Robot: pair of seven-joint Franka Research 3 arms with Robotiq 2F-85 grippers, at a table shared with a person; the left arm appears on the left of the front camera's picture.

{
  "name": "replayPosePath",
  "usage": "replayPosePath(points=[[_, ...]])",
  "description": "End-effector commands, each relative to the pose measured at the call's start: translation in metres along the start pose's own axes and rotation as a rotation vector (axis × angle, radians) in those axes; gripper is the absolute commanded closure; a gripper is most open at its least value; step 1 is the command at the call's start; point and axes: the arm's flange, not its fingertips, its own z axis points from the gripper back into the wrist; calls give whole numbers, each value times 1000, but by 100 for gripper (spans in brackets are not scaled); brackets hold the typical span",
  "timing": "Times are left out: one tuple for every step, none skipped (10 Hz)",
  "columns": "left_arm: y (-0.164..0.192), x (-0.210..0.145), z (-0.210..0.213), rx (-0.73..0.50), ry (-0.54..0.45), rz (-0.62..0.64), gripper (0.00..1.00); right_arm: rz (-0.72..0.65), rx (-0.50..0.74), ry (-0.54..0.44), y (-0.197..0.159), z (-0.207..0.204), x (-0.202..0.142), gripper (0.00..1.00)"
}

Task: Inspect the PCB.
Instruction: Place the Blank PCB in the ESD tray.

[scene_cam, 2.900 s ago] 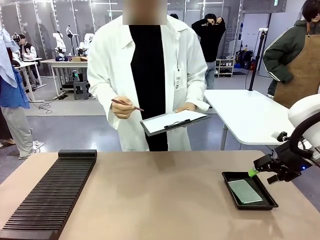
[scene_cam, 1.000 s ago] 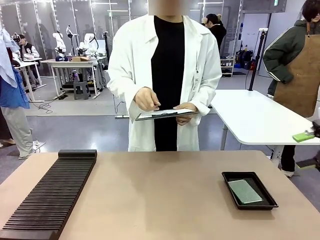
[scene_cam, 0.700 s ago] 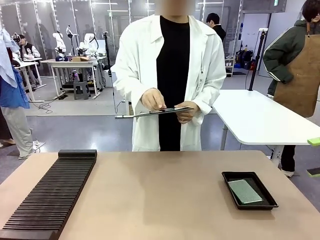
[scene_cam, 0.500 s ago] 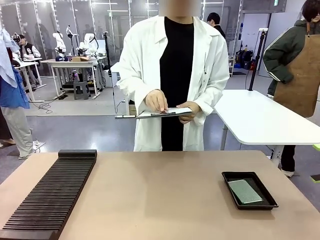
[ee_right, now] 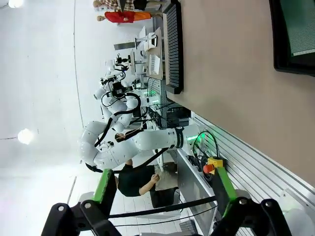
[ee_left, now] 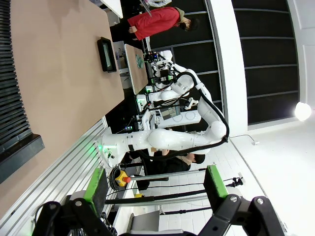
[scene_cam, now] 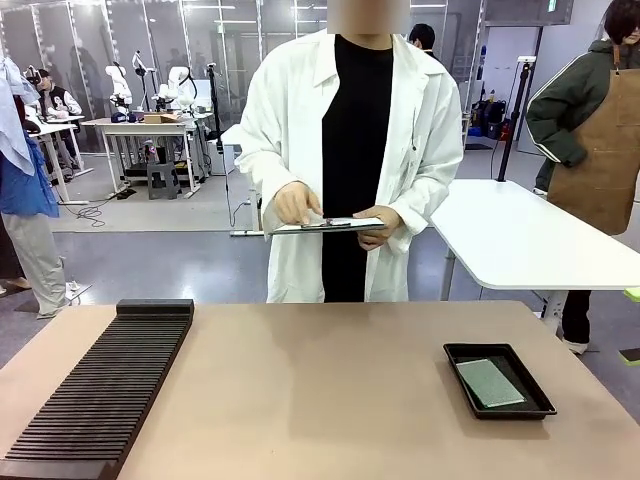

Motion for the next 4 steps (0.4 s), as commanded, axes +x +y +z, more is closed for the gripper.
replayPosePath(points=[[-3, -3, 0, 6, 8, 7, 0, 3, -1, -4, 4, 0, -1, 0], [-3, -3, 0, 6, 8, 7, 0, 3, -1, -4, 4, 0, -1, 0], [-3, -3, 0, 6, 8, 7, 0, 3, -1, -4, 4, 0, -1, 0], [-3, -3, 0, 6, 8, 7, 0, 3, -1, -4, 4, 0, -1, 0]])
